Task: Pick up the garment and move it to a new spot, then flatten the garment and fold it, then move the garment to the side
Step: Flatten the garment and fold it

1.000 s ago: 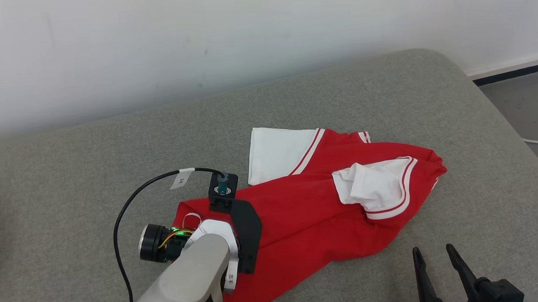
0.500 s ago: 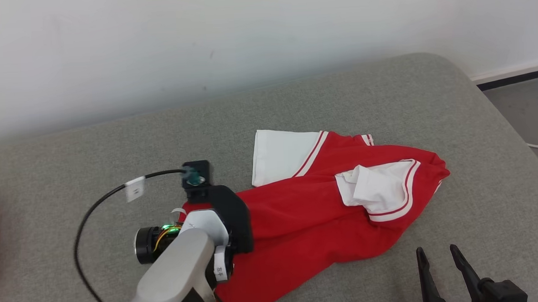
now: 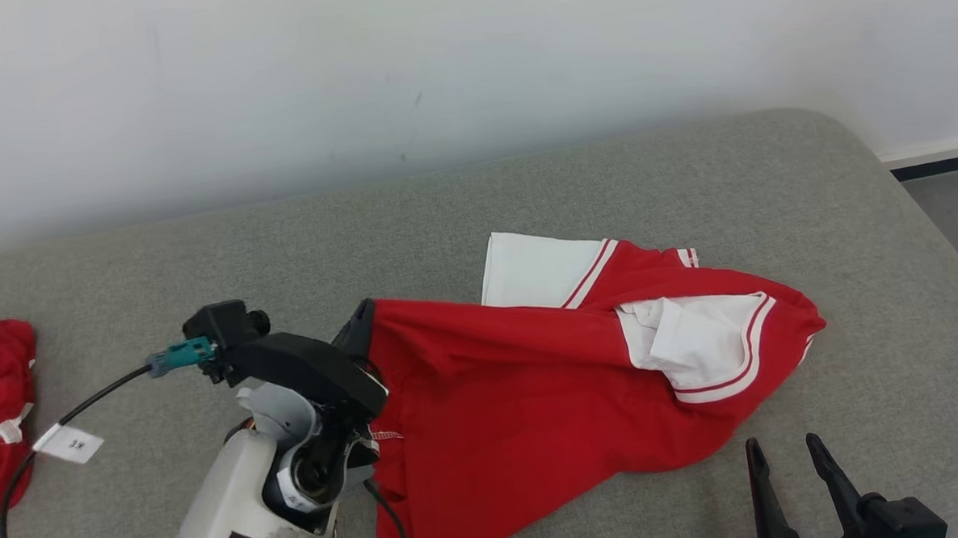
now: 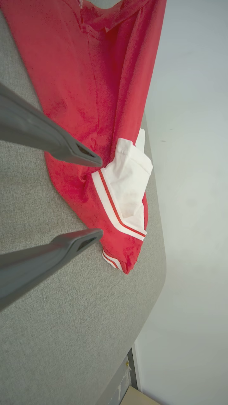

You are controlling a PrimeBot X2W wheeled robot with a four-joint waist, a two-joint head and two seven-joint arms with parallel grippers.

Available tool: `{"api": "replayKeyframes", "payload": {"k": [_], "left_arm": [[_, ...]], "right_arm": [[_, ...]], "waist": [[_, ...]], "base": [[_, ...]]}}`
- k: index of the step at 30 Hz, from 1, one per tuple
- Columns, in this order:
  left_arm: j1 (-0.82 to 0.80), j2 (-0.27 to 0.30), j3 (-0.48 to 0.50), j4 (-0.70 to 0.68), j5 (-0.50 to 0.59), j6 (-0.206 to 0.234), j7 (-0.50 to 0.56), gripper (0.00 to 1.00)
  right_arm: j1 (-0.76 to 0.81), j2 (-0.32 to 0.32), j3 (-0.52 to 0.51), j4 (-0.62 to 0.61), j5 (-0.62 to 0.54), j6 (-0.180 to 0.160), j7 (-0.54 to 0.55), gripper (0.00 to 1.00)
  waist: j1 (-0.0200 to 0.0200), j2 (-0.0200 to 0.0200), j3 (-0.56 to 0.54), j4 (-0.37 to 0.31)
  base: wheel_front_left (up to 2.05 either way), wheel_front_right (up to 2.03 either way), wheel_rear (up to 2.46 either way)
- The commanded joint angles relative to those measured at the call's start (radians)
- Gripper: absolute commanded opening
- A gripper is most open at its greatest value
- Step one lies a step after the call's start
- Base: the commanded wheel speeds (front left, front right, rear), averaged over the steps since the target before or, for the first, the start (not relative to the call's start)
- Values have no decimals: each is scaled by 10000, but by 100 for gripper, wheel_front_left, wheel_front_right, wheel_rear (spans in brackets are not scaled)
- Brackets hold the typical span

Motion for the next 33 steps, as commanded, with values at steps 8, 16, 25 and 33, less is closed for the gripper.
{"api": "replayKeyframes", "payload": {"k": [8,16,25,33], "left_arm": [[237,961,307,-198,213,-1115,-661,0],[-148,1877,-265,692,2033,-511,-1617,0],[-541,1970,-636,1952,2981,19,-2547,87],[-644,1826,-721,2752,3494,735,-3516,100]], "right_arm": [[-33,0,23,-129,133,9,12,100],[-217,0,98,-131,257,9,6,100],[-447,1,209,-150,181,9,42,100],[-324,1,42,-175,161,9,84,100]], "waist": [[1,0,212,82],[1,0,455,54],[1,0,717,-181],[1,0,642,-37]], "base": [[0,0,0],[0,0,0],[0,0,0],[0,0,0]]}}
